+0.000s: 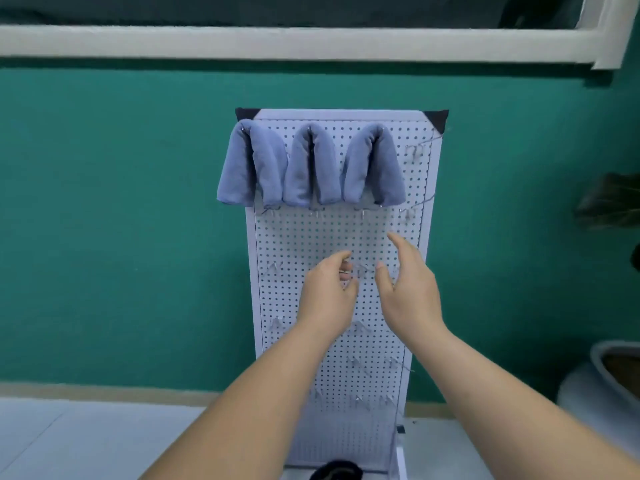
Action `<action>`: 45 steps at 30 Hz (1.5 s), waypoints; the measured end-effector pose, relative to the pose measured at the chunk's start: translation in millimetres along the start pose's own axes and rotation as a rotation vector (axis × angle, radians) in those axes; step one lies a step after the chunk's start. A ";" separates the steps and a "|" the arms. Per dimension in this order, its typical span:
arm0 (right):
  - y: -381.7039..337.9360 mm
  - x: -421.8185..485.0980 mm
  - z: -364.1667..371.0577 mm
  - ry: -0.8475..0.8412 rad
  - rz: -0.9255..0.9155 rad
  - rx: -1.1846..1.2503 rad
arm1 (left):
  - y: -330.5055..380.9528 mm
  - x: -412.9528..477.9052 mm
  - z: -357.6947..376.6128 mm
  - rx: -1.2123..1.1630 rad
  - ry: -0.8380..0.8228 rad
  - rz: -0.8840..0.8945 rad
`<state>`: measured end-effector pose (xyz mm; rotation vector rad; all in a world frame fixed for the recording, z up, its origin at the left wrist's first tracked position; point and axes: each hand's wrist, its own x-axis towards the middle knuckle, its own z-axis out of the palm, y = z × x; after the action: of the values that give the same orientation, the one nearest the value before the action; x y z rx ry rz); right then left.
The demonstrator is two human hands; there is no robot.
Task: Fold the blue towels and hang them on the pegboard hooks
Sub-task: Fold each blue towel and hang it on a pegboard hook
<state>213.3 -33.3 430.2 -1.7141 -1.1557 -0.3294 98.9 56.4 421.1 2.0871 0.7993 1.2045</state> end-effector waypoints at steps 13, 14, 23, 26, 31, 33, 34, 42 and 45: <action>163.5 -296.7 60.2 -0.721 0.238 -0.251 | -203.4 -274.2 62.5 0.279 -0.622 -0.364; 174.4 -314.3 59.5 -0.783 0.269 -0.273 | -213.6 -289.9 68.0 0.289 -0.669 -0.389; 222.8 -436.6 51.1 -1.283 0.530 -0.408 | -246.8 -378.7 86.3 0.360 -0.910 -0.496; 220.0 -447.3 49.7 -1.288 0.512 -0.395 | -245.9 -385.0 87.9 0.350 -0.940 -0.496; 209.6 -426.0 40.2 -1.043 0.497 -0.333 | -230.5 -378.8 94.8 0.196 -0.928 -0.473; 198.8 -404.7 39.3 -0.896 0.506 -0.245 | -219.0 -371.8 99.0 0.108 -0.888 -0.480; 192.7 -392.6 39.2 -0.849 0.503 -0.203 | -213.1 -365.9 100.8 0.092 -0.859 -0.478; 172.9 -288.1 21.4 -0.802 0.319 -0.142 | -172.9 -270.1 83.2 0.122 -0.723 -0.327; 166.1 -248.5 8.8 -0.830 0.285 -0.080 | -151.1 -231.5 65.2 0.067 -0.711 -0.266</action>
<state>220.3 -167.5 163.1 -2.1251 -1.4429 0.5768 31.7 -30.6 159.3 2.1535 0.7360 0.2508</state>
